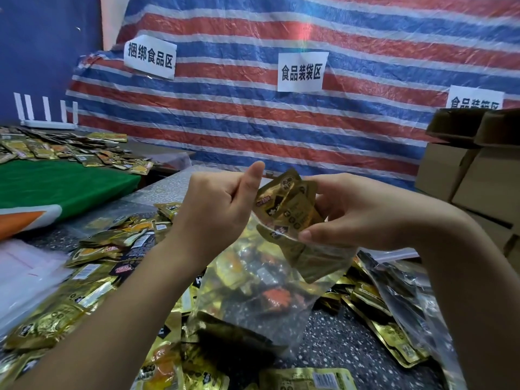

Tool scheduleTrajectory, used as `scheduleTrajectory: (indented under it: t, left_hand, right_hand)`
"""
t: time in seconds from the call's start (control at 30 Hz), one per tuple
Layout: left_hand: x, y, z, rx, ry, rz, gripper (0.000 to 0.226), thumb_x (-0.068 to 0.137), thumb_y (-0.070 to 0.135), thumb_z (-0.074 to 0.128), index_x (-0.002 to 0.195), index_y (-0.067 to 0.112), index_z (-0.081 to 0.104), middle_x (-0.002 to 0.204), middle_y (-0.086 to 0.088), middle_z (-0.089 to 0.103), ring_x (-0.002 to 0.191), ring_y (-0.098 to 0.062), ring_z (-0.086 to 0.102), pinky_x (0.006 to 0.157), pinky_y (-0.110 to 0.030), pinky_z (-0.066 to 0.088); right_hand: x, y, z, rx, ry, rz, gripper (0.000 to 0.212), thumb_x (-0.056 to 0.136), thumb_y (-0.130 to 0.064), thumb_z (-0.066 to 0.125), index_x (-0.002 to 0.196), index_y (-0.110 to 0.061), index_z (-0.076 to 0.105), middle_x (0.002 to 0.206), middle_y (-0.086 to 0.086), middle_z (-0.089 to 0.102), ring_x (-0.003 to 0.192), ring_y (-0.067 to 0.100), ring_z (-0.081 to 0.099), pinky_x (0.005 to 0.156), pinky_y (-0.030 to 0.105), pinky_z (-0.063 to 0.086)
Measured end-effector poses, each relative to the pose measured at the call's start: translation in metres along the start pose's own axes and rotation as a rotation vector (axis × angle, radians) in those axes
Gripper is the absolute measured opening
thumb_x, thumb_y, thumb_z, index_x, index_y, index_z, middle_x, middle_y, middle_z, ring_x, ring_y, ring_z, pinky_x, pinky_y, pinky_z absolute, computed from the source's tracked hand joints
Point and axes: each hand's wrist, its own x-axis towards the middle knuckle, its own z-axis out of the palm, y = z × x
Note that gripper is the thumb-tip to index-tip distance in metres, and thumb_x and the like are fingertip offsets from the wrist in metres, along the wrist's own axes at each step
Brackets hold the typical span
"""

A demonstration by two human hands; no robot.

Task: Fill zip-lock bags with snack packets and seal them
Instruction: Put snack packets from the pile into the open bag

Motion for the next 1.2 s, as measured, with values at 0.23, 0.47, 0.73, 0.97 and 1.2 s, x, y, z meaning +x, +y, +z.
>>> scheduleTrajectory:
  t: [0.23, 0.47, 0.73, 0.97, 1.2]
  left_hand:
    - [-0.002, 0.005, 0.003, 0.075, -0.064, 0.090, 0.057, 0.101, 0.028, 0.044, 0.047, 0.012, 0.039, 0.040, 0.003, 0.034, 0.042, -0.020, 0.038, 0.045, -0.024, 0.021]
    - [0.001, 0.001, -0.003, 0.056, 0.002, 0.014, 0.061, 0.101, 0.033, 0.043, 0.050, 0.000, 0.054, 0.041, -0.008, 0.046, 0.038, -0.023, 0.044, 0.047, -0.038, 0.031]
    - [0.002, 0.006, -0.003, -0.090, -0.164, -0.158, 0.059, 0.097, 0.051, 0.050, 0.068, 0.001, 0.062, 0.058, -0.015, 0.057, 0.053, -0.024, 0.052, 0.051, -0.036, 0.038]
    - [-0.001, 0.004, -0.003, -0.307, -0.428, -0.354, 0.011, 0.092, 0.013, 0.064, 0.098, 0.022, 0.065, 0.080, -0.008, 0.065, 0.073, -0.017, 0.063, 0.073, -0.034, 0.055]
    - [0.003, 0.006, 0.000, -0.431, -0.151, -0.432, 0.029, 0.087, 0.014, 0.069, 0.110, 0.028, 0.058, 0.077, -0.001, 0.071, 0.068, -0.015, 0.069, 0.067, -0.031, 0.058]
  right_hand:
    - [0.004, -0.019, 0.008, -0.315, -0.100, 0.059, 0.018, 0.086, -0.027, 0.072, 0.101, -0.034, 0.066, 0.089, -0.011, 0.073, 0.076, 0.004, 0.068, 0.071, 0.036, 0.060]
    - [0.012, -0.015, 0.012, -0.245, 0.198, 0.005, 0.005, 0.089, -0.025, 0.074, 0.092, -0.028, 0.076, 0.081, -0.014, 0.072, 0.076, -0.002, 0.066, 0.075, 0.027, 0.057]
    - [0.008, 0.000, 0.014, -0.224, 0.323, 0.016, 0.031, 0.092, -0.003, 0.062, 0.087, -0.031, 0.074, 0.078, -0.009, 0.069, 0.072, 0.004, 0.066, 0.066, 0.024, 0.057]
    - [0.007, 0.020, 0.011, -0.091, 0.383, 0.105, 0.022, 0.096, -0.005, 0.057, 0.088, -0.026, 0.058, 0.081, -0.003, 0.073, 0.068, 0.011, 0.070, 0.074, 0.044, 0.059]
    - [-0.015, 0.009, 0.019, -0.319, 0.344, 0.057, 0.077, 0.065, -0.084, 0.048, 0.132, -0.046, 0.045, 0.097, -0.023, 0.062, 0.084, -0.010, 0.058, 0.068, 0.018, 0.048]
